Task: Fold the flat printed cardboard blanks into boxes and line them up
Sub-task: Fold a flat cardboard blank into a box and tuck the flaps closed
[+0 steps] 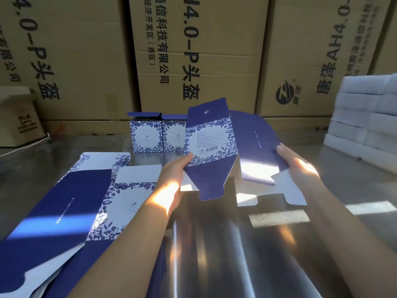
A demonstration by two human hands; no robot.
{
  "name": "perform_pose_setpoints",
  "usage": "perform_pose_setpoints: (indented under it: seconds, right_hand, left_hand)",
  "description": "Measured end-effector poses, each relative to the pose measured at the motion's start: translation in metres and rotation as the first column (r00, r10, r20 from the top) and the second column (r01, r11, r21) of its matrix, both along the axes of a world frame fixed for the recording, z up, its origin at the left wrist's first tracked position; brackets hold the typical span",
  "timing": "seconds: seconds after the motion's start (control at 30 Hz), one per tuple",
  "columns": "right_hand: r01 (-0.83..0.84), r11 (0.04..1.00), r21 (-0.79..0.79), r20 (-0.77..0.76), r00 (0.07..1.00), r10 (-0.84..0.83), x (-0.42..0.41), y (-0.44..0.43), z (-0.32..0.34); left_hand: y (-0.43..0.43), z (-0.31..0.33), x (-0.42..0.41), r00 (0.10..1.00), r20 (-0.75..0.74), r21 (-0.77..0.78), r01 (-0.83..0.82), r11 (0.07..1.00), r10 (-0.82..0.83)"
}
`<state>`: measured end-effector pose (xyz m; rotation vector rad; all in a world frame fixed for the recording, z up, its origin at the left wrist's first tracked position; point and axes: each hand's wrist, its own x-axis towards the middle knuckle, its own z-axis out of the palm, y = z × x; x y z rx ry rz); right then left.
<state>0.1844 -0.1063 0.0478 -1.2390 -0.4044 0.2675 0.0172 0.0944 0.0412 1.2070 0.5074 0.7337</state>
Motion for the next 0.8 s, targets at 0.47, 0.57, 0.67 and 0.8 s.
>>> perform_pose_setpoints:
  seconds: [0.47,0.57,0.67,0.8]
  right_hand:
    - [0.053,0.997,-0.063,0.214,0.976,-0.039,-0.043,0.027,-0.014]
    - [0.058,0.996,-0.063,0.226,0.973,-0.042,-0.046,0.029,-0.016]
    - [0.062,0.995,-0.074,0.236,0.971,-0.043,-0.048,0.031,-0.016]
    - [0.049,0.997,-0.057,0.229,0.973,-0.035,-0.048,0.03,-0.016]
  left_hand:
    - [-0.034,-0.001,-0.002,0.985,-0.04,0.191,0.17,0.967,-0.166]
    - [-0.035,0.0,-0.002,0.986,-0.05,0.205,0.165,0.965,-0.159]
    - [-0.037,-0.001,0.001,0.987,-0.061,0.204,0.156,0.967,-0.147]
    - [-0.039,-0.002,0.003,0.989,-0.048,0.171,0.149,0.974,-0.143]
